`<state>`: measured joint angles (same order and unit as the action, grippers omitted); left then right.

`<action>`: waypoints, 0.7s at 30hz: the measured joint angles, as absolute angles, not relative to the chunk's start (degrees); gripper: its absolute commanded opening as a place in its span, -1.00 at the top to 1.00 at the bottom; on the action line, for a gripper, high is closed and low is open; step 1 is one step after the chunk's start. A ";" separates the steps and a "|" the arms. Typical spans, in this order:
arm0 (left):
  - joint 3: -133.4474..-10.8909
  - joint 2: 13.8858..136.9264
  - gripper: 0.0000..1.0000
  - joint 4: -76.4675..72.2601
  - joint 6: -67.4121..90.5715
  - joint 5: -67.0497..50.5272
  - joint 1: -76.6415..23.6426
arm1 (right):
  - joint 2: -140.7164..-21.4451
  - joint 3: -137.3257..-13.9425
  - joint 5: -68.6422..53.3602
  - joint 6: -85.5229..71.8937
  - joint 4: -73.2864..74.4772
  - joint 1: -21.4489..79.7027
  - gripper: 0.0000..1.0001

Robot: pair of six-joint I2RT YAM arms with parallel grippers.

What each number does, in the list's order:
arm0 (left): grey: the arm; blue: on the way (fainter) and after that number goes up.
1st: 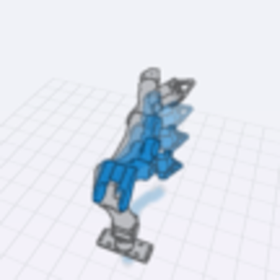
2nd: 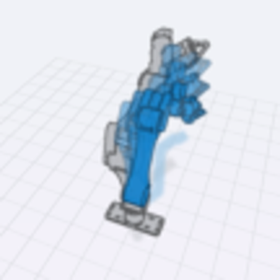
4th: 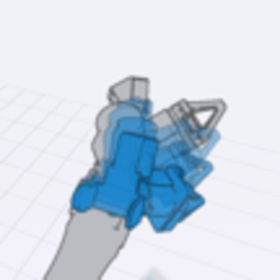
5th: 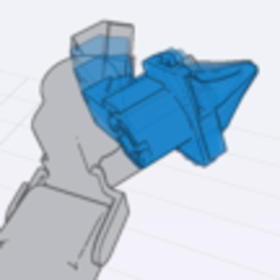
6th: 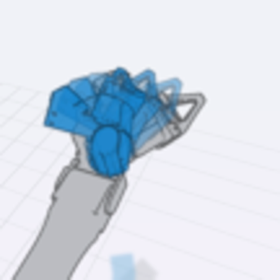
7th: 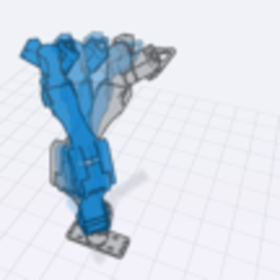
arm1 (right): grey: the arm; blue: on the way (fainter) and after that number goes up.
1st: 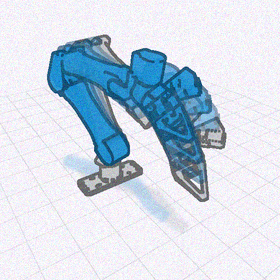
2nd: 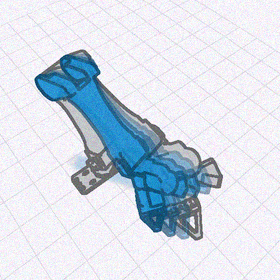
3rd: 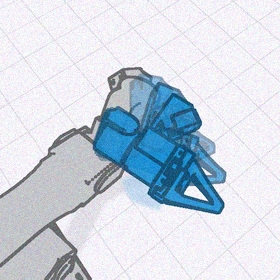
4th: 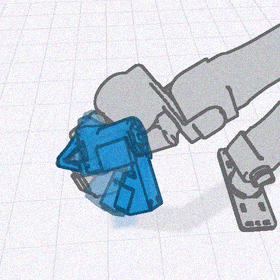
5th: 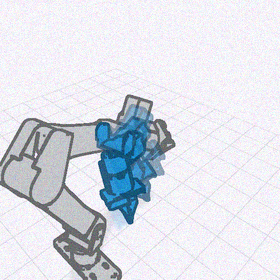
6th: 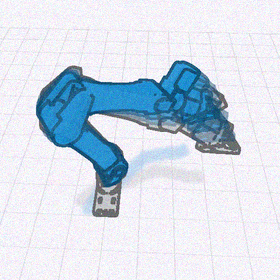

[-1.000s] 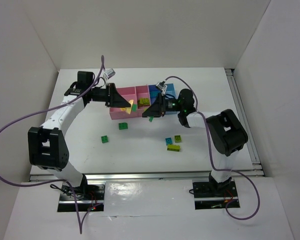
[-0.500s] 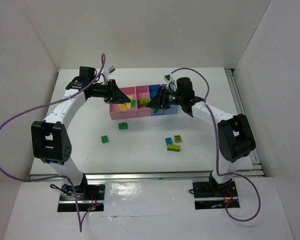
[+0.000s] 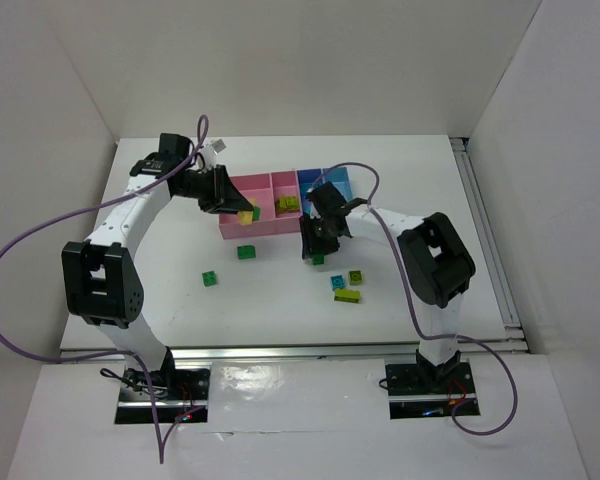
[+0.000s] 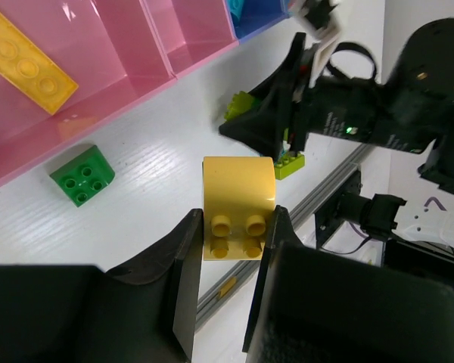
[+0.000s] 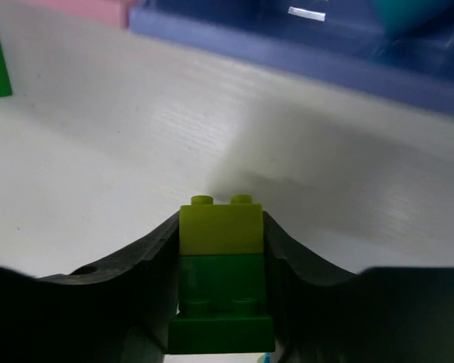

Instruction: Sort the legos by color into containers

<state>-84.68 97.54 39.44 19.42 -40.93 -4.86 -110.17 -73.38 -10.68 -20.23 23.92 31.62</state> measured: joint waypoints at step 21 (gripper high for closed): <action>-88.64 99.81 1.00 44.27 13.78 -51.88 -4.43 | -91.61 -75.44 -13.43 -2.39 23.86 39.53 -0.21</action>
<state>-88.64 99.81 44.27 13.78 -51.88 -4.43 -91.61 -75.44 -13.43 -2.39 23.86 39.53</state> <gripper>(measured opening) 0.294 0.579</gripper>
